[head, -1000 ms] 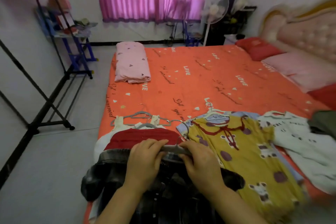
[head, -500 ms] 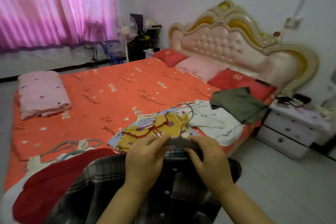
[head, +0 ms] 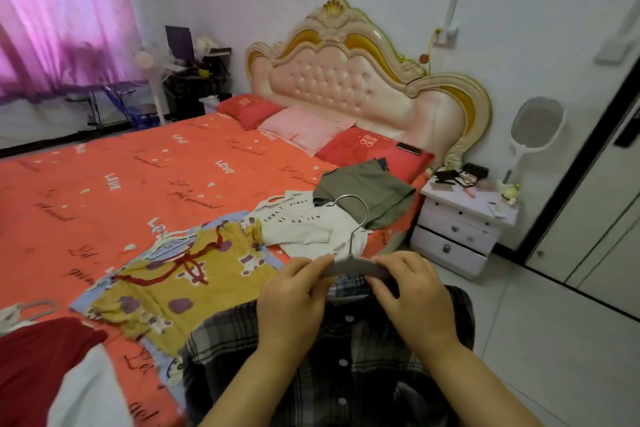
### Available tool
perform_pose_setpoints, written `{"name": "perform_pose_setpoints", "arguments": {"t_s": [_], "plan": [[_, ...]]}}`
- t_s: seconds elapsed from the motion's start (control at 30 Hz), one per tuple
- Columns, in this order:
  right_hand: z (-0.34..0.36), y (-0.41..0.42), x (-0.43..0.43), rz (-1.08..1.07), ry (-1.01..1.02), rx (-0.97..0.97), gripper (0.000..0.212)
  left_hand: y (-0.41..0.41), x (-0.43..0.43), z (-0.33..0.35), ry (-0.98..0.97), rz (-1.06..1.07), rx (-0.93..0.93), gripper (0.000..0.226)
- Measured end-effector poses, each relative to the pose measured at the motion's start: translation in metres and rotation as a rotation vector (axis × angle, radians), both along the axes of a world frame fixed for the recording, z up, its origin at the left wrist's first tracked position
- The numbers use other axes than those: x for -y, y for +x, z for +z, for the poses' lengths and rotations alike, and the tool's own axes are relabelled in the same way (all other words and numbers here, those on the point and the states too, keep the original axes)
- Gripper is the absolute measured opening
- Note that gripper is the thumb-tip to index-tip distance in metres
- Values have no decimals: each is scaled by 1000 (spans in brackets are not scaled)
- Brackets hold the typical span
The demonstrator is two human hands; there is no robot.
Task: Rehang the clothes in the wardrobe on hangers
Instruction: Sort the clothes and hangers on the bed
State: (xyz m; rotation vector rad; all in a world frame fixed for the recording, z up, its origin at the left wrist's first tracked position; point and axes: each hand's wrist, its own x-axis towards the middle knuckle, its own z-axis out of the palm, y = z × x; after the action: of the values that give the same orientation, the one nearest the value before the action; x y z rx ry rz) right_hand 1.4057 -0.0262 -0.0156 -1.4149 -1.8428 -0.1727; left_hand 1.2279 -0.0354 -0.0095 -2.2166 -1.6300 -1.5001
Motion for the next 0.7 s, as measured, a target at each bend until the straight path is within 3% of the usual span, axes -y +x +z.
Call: {"name": "perform_pose_setpoints", "arguments": {"t_s": [0.3, 0.7], "plan": [[-11, 70, -103, -10, -22, 0, 22, 68, -102, -20, 21, 68, 74, 22], [-20, 109, -308, 65, -107, 65, 20, 107, -298, -38, 4, 140, 110, 23]]}}
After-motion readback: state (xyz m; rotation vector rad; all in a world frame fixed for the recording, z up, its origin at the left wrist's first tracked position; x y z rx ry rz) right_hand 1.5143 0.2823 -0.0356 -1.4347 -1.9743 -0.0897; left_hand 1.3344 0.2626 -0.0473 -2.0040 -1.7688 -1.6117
